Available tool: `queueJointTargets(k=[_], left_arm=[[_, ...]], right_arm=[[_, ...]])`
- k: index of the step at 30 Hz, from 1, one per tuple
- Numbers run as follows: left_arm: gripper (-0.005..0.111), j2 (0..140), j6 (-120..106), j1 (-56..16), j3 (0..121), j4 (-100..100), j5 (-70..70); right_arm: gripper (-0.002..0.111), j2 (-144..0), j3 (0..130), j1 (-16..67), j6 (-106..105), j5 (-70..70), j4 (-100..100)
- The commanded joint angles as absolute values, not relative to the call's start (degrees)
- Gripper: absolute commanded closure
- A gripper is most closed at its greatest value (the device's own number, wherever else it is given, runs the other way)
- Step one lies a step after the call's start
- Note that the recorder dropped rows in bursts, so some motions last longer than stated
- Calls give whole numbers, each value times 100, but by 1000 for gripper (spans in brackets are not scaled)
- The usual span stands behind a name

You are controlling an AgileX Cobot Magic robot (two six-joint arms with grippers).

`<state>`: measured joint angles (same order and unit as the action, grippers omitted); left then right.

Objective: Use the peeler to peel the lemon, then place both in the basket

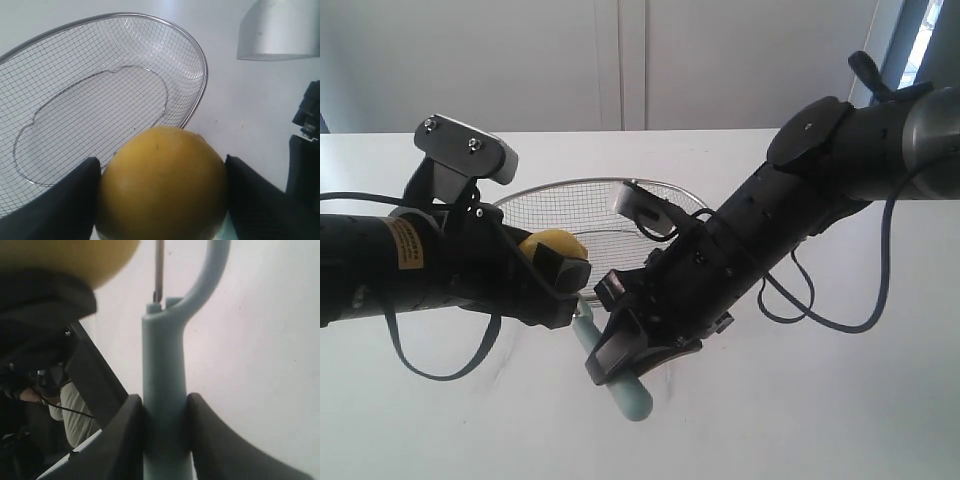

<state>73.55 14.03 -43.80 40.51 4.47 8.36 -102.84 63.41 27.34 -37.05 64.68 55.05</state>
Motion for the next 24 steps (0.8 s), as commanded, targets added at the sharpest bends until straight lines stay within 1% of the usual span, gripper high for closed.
queueJointTargets(k=[1,11,16,20,24], left_arm=[[107,7332,1418,-4412,4041,482,891],[107,7332,1418,-4412,4041,482,891],[107,7332,1418,-4412,4041,482,891],[107,7332,1418,-4412,4041,482,891],[107,7332,1327,-4412,4041,482,891]], right_arm=[[108,-10245,6326,2600,-3723,6469,5594],[108,-9912,6326,2105,-3827,6635,5819],[108,-9393,6326,1788,-3865,6686,5835],[108,-8921,6326,1346,-3877,6712,5797],[108,-9079,6272,1301,-3876,6679,5554]])
